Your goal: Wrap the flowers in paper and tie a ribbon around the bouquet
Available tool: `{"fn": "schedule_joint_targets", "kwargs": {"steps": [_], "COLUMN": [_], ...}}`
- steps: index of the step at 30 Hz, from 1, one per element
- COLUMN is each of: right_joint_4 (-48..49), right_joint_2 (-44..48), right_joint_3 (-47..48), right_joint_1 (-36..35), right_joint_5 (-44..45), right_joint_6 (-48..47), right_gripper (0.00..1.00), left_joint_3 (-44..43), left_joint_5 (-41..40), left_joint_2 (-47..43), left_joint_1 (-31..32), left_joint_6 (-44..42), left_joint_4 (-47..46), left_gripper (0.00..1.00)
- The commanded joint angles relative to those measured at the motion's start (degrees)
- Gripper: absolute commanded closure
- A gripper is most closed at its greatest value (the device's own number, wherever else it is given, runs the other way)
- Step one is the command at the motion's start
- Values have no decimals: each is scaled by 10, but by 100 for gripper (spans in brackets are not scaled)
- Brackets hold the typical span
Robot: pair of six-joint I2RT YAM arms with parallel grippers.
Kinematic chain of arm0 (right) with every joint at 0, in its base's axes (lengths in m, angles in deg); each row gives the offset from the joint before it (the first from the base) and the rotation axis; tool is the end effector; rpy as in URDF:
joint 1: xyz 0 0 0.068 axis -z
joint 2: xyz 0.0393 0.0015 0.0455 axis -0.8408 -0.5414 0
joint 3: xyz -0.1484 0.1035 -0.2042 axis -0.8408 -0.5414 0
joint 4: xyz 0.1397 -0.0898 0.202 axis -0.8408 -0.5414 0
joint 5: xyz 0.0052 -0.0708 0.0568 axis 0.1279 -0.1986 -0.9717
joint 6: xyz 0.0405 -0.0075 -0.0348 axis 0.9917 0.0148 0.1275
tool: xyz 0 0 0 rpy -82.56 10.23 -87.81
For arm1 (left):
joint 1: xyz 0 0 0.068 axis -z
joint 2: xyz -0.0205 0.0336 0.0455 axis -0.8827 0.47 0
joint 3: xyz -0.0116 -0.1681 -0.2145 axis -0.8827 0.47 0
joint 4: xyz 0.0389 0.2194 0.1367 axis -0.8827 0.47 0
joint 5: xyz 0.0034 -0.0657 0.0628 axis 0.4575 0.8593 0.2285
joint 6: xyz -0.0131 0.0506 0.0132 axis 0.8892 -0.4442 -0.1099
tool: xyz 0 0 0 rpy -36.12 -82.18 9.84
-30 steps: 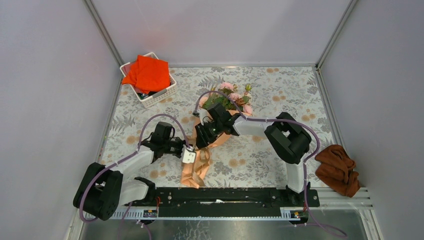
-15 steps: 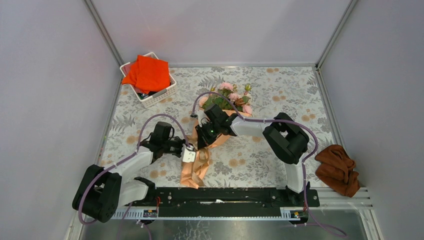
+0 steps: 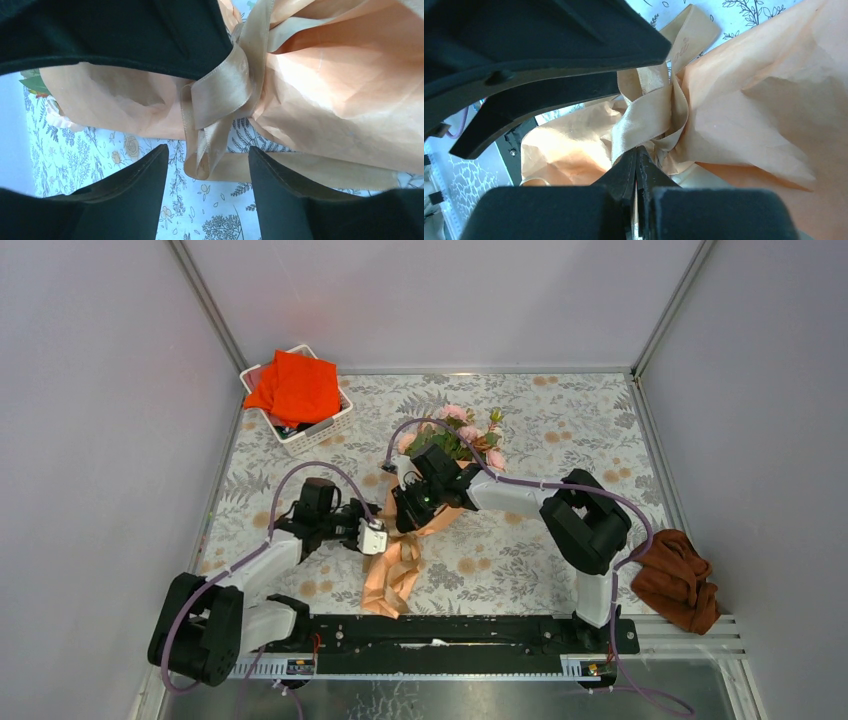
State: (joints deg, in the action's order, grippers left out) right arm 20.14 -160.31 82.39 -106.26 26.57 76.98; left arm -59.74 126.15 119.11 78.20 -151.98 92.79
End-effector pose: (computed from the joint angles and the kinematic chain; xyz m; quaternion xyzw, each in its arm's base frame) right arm 0.2570 0.3238 0.1838 -0.4021 0.7984 0.3957 0.2107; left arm 0.1842 -0.0787 0.1640 0.7343 0.4882 -0.1170 0.4570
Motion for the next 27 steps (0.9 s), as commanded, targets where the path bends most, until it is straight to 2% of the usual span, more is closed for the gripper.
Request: {"fn": "schedule_joint_targets", "kwargs": {"steps": [1,3,5,11,13,18,24,27], "right_joint_4": [-1,2,10,16,7,2,-22,-36], "right_joint_2": [29,30,27,11,-5,-31,-53,-56], "right_joint_3": [14,11,10,20,27,54,72,71], "right_joint_1": [-5,-3,1,4,5,5,1,-4], "right_joint_5": [-9,-6,-19,-51,-50,-26,-7,-7], "right_joint_6": [-2,-1,4,-4,-15,-37,-47,-54], "right_gripper": [100,100,100,100,95,84,66,63], "left_joint_3": [17,17,22,34,34,26,30,33], "left_joint_5": [-7,-15,-16,11,18,-10,-8,-3], "left_joint_2": [28,38,42,34,27,28,22,22], "left_joint_1": [-2,-2,-3,-1,2,2,2,2], "left_joint_6": [39,38,13,-8,-3,35,39,39], "left_joint_4": [-120,-135,-127,-117,-116,-143,-133,-133], "left_gripper": [33,32,40,83,99,100,100,100]}}
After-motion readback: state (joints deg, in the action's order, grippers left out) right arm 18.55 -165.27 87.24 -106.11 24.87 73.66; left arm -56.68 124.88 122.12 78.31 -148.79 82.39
